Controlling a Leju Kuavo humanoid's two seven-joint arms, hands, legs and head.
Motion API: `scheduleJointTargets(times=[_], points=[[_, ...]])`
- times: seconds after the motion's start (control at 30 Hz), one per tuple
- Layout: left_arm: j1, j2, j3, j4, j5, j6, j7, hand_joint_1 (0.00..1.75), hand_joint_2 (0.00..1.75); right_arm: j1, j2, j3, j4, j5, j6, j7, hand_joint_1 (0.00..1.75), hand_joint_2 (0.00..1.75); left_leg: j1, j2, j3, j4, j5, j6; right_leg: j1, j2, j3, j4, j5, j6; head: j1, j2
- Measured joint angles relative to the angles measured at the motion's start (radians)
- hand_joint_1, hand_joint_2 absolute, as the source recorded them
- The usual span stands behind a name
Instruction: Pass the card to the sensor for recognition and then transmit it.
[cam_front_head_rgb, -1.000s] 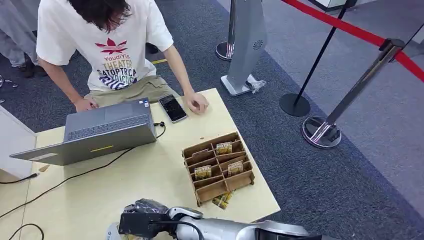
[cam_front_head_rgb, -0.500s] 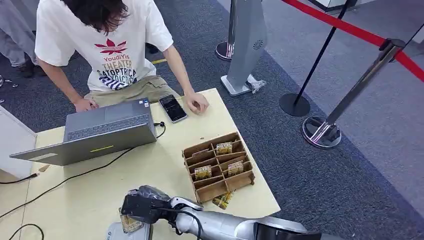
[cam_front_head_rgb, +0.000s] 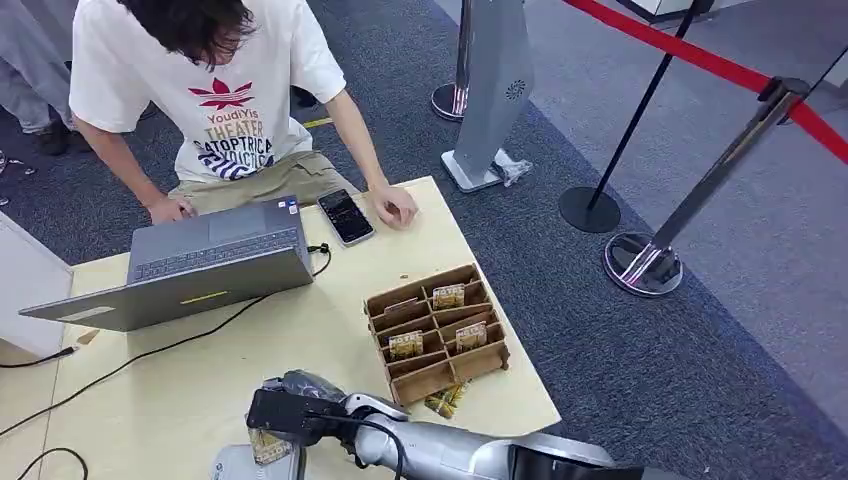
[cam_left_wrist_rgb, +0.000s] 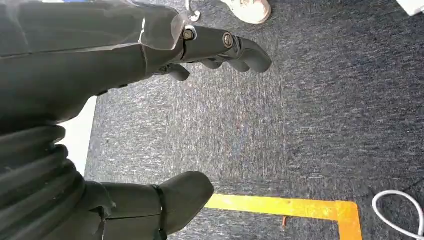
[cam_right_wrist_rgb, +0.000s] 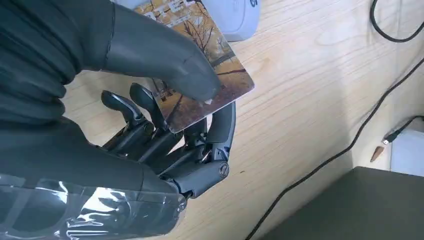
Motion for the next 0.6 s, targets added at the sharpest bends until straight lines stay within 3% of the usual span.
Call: scheduleJointTargets(times=[0.43,0.6], points=[[0.0,0.005,-0.015,0.0,0.008,-0.006,-0.012,0.0,1.75,0.055,-0.008,0.014,0.033,0.058,0.029,0.022,1.75,1.75,0.0,0.0,0.0,0.0,0.0,0.0,0.0,0.0,0.0,0.0,0.0,0.0,0.0,0.0],[0.0,0.006,-0.032,0.0,0.008,-0.007,-0.004,0.0,1.75,0.062,-0.013,0.016,0.037,0.043,0.008,0.016,1.75,1.75,0.0,0.0,0.001,0.0,0.0,0.0,0.0,0.001,0.001,0.0,0.0,0.0,0.0,0.0]])
